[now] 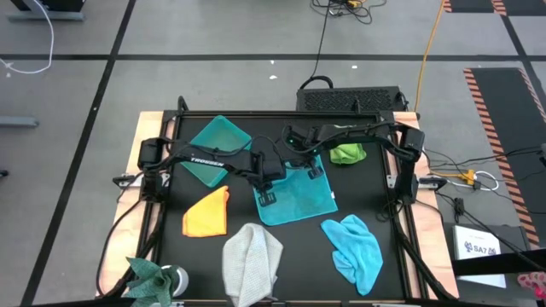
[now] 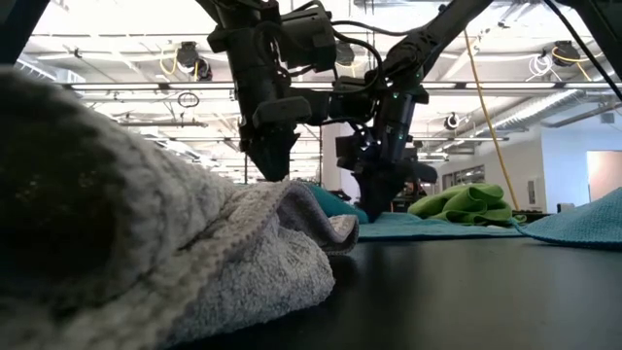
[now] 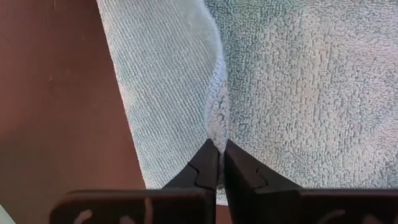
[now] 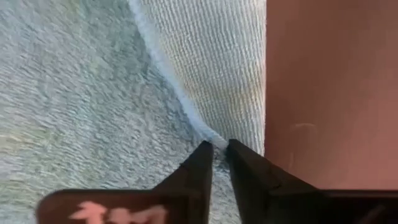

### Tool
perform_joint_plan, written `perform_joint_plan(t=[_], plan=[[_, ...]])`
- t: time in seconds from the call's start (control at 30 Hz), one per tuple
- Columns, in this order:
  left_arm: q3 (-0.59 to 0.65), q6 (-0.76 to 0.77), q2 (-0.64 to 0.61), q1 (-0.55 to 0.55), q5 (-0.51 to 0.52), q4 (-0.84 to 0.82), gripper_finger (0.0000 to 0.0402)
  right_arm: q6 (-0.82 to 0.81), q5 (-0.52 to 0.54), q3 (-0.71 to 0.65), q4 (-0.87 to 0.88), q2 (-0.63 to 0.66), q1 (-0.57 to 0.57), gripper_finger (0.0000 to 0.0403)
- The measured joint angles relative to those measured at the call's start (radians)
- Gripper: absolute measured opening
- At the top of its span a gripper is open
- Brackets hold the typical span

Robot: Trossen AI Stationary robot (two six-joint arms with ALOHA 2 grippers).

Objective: Fold microfiber towels
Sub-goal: Fold the top blue microfiber towel

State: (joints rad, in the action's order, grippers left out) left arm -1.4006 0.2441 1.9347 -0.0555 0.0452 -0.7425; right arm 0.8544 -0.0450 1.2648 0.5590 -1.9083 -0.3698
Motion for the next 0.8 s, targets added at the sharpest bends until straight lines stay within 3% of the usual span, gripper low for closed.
perform_joint_plan(t=[0.1, 0.37, 0.8], plan=[[0.000, -0.003, 0.000, 0.000, 0.000, 0.000, 0.0006, 0.017, 0.041, 0.000, -0.002, 0.000, 0.004, 0.0007], [0.000, -0.004, 0.000, 0.000, 0.004, 0.000, 0.0007, -0.011, 0.129, -0.001, 0.012, 0.021, 0.038, 0.0002], [-0.002, 0.002, -0.002, 0.000, -0.013, 0.004, 0.0007, -0.180, 0.121, -0.001, 0.106, 0.158, 0.062, 0.0001]])
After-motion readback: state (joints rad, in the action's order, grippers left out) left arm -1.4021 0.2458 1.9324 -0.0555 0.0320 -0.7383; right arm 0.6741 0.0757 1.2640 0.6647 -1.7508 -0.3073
